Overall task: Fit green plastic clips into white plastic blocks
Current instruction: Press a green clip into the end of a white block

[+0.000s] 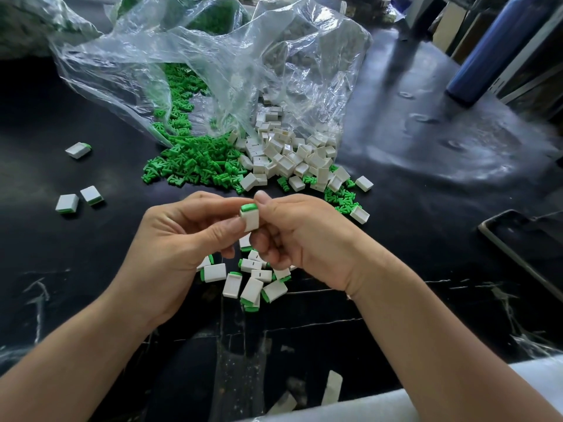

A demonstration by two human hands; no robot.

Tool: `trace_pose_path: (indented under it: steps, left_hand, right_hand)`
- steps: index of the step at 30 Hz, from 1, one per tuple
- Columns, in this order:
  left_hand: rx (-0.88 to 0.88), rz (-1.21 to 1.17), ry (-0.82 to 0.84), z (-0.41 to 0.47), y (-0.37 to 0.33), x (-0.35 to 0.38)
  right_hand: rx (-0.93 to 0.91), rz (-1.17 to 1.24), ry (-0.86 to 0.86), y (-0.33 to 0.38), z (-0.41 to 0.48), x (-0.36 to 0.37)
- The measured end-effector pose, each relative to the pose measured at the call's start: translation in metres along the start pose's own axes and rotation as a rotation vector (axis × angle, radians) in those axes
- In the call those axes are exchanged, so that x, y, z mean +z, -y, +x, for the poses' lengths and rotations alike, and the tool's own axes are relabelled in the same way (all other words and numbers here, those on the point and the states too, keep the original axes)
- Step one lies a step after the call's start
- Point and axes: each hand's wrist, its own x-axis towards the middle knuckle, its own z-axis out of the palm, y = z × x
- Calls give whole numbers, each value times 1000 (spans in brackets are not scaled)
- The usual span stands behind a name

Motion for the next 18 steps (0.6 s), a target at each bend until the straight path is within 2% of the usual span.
trace_pose_path:
  steps: [5,9,13,18]
  left_hand:
    - [-56,-32,-84,0,-2,6]
    - [-105,-27,-85,2,0,4]
    - [-130,-32,-118,3,2,4]
    - [-119,21,-176,5,4,6]
  right_hand:
    - [10,-48,-4,-1,2,0]
    - [6,-152,-72,-1,2,1]
    - [-90,-228,-179,-2,1,-1]
    - [-183,-378,-216,-5,3,-2]
